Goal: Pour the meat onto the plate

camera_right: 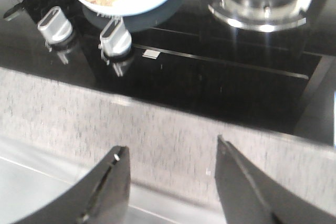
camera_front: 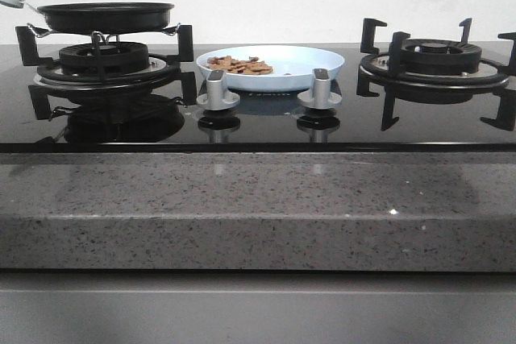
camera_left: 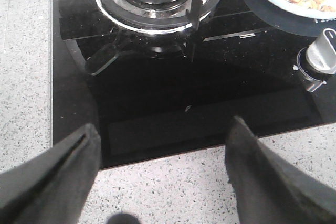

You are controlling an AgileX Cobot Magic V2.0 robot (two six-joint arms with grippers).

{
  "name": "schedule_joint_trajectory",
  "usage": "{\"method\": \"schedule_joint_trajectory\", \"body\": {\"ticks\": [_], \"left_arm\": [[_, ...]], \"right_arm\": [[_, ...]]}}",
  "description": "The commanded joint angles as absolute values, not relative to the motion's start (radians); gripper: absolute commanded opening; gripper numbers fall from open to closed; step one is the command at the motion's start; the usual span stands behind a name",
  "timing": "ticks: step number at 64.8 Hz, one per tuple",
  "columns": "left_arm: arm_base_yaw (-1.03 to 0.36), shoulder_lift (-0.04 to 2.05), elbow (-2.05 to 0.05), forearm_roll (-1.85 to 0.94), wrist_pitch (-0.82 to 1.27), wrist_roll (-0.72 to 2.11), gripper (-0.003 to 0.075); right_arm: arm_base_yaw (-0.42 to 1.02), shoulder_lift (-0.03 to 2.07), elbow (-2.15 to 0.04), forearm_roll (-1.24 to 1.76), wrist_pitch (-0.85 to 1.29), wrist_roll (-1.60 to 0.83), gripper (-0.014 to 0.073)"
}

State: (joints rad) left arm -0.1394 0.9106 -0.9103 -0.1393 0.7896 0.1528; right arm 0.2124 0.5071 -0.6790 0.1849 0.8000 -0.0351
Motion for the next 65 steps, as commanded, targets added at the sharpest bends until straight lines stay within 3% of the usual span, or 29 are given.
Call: {"method": "schedule_joint_trajectory", "body": {"ticks": [1, 57, 65], "left_arm": [[-0.145, 0.904, -0.936, -0.151, 0.729, 0.144, 0.0493], [-0.145, 0.904, -0.936, -0.151, 0.729, 0.144, 0.0493], [-0.145, 0.916, -0.930, -0.144, 0.646, 0.156, 0.0492]], "right_arm": [[0.212, 0.500, -0.679, 0.181, 0.742, -0.030, 0.0402], [0.212, 0.500, -0.676, 0.180, 0.726, -0.030, 0.0402], [0.212, 0.500, -0.676, 0.180, 0.726, -0.030, 0.0402]]}}
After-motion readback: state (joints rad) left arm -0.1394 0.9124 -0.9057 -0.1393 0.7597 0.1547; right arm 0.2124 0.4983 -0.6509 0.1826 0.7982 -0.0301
